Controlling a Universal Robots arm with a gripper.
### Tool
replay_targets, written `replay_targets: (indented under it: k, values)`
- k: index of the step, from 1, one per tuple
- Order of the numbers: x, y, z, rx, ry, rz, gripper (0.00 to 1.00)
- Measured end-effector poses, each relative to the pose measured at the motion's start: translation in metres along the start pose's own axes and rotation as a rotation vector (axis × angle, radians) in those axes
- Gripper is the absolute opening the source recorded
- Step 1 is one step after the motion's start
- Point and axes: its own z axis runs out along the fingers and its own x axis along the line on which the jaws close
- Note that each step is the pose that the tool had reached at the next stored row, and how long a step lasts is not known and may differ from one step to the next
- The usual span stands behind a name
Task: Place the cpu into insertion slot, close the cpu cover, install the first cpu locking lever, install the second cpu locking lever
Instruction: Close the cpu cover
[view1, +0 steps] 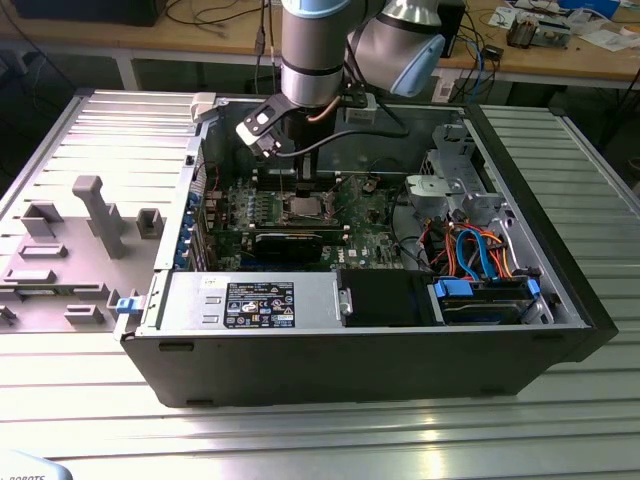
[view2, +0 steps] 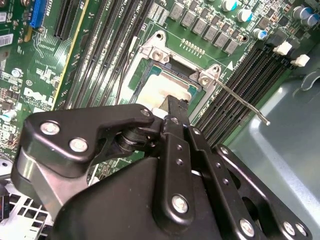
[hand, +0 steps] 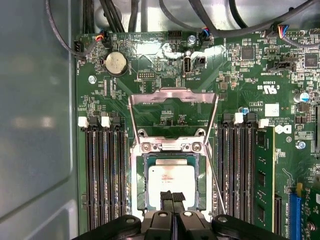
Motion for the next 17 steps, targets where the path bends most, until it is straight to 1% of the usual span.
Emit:
replay_targets:
  k: [4,6,17]
  values:
    - [0.0001,0.0000,-0.0017,0.0000,-0.0004,0.000,0.11]
    - [0.0001,0.0000,-0.0061,0.0000,-0.0008,0.000,0.11]
    - [0.0002,-0.0001,-0.0078,0.0001,-0.0026,0.000,0.11]
